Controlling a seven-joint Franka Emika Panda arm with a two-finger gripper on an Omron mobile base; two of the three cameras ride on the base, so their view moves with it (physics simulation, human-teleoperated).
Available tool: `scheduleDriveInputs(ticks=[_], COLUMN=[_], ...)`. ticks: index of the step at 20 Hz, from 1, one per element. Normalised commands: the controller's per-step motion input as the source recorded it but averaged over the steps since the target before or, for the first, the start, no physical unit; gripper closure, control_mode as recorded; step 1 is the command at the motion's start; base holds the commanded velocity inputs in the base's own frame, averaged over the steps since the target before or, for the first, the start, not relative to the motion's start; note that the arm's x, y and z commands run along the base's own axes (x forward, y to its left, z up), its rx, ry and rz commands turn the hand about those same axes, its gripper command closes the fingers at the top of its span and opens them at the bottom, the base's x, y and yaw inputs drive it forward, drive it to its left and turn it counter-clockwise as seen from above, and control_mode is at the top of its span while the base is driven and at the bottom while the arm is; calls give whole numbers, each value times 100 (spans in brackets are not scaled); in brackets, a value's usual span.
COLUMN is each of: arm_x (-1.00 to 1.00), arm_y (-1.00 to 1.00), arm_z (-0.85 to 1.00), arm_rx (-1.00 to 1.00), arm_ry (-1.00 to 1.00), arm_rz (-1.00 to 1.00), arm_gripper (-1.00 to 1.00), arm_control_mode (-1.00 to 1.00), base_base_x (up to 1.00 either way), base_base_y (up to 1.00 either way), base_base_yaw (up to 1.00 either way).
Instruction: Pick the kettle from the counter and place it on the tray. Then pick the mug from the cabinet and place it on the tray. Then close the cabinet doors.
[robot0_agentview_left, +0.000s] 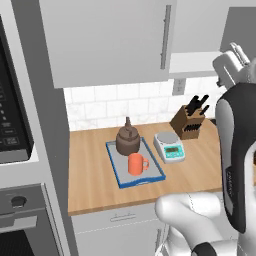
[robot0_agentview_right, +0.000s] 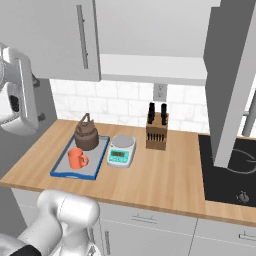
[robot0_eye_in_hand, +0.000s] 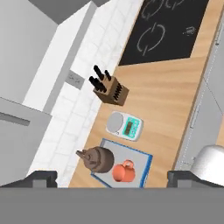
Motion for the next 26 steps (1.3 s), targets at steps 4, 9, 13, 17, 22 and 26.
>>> scheduleDriveInputs(ticks=[4,9,13,17,22,26], arm_x=[0,28,35,19,8,-11], arm_y=[-70,-74,-69,-46,-60,-64], arm_z=[-20,-26,-33,-42,-20,-7], arm_rx=[5,1,1,-5,0,0], arm_ry=[-14,0,1,-5,-21,-34], arm_rz=[-4,-13,-24,-31,-34,-31], arm_gripper=[-100,-100,-100,-100,-100,-100], arm_control_mode=[-100,-100,-100,-100,-100,-100], base_base_x=[0,0,0,0,0,0], base_base_y=[0,0,0,0,0,0], base_base_yaw=[0,0,0,0,0,0])
